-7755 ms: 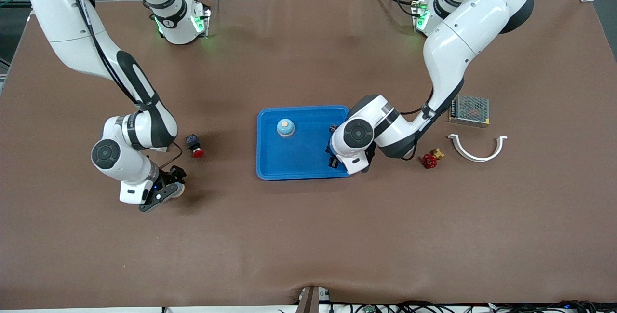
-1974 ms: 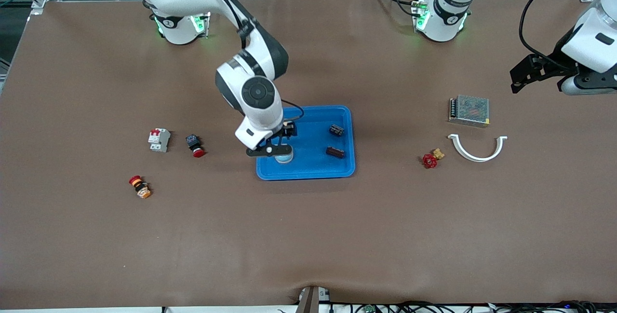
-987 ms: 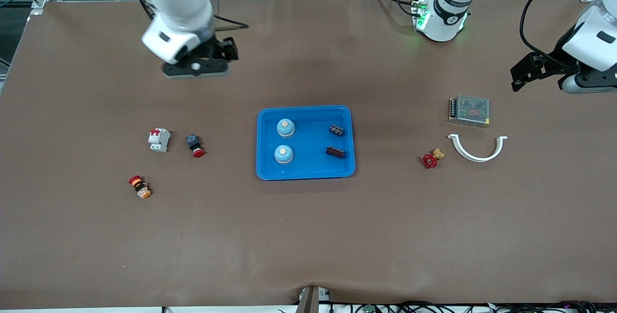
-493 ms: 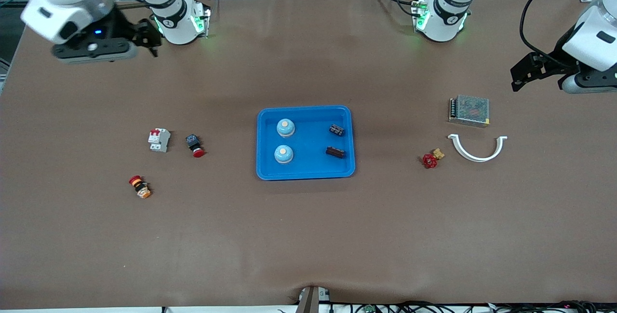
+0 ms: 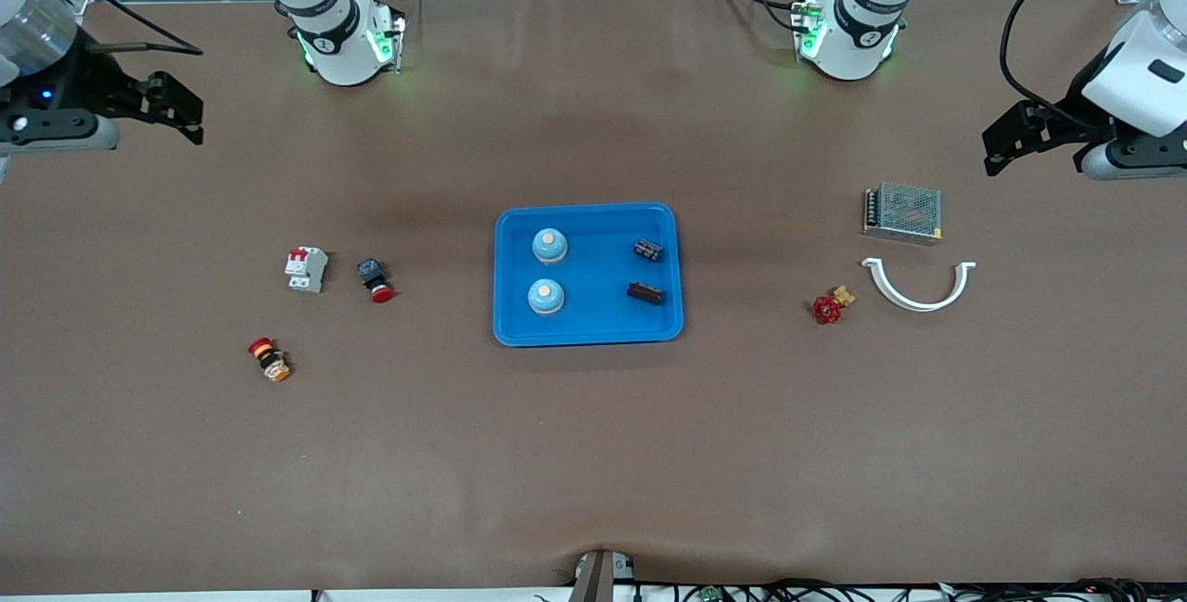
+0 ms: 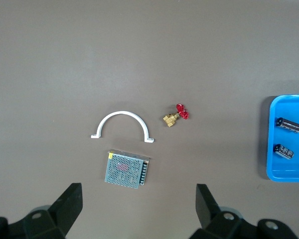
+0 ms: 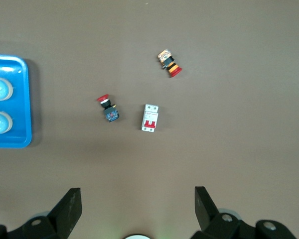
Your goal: Place electrolytic capacitor and blue bell in tray
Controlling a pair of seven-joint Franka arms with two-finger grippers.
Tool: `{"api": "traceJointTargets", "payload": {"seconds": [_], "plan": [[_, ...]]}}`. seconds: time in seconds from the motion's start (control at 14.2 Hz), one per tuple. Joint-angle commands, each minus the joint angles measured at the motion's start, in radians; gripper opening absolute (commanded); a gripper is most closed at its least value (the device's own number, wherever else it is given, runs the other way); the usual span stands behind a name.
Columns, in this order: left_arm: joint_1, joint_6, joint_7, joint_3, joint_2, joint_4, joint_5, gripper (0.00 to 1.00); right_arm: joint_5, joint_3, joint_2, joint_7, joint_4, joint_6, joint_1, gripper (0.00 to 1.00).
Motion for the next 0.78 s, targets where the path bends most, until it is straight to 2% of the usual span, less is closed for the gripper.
{"api": "traceJointTargets", "payload": {"seconds": [0.0, 0.35, 0.56, 0.7], "plan": [[0.0, -0.019, -0.003, 0.002, 0.001, 0.018, -0.013, 1.0, 0.008, 0.016, -0.002, -0.008, -0.004, 0.04, -0.061, 1.0], [0.0, -0.019, 0.004, 0.002, 0.0, 0.017, -0.013, 1.0, 0.013, 0.014, 0.037, -0.071, 0.018, 0.098, -0.131, 1.0], [0.0, -0.062, 0.006, 0.001, -0.01, 0.017, -0.013, 1.0, 0.068, 0.014, 0.068, -0.064, 0.044, 0.097, -0.164, 1.0], [0.0, -0.068, 0.004, 0.001, -0.022, 0.009, -0.013, 1.0, 0.074, 0.016, 0.07, -0.061, 0.051, 0.097, -0.158, 1.0]]}}
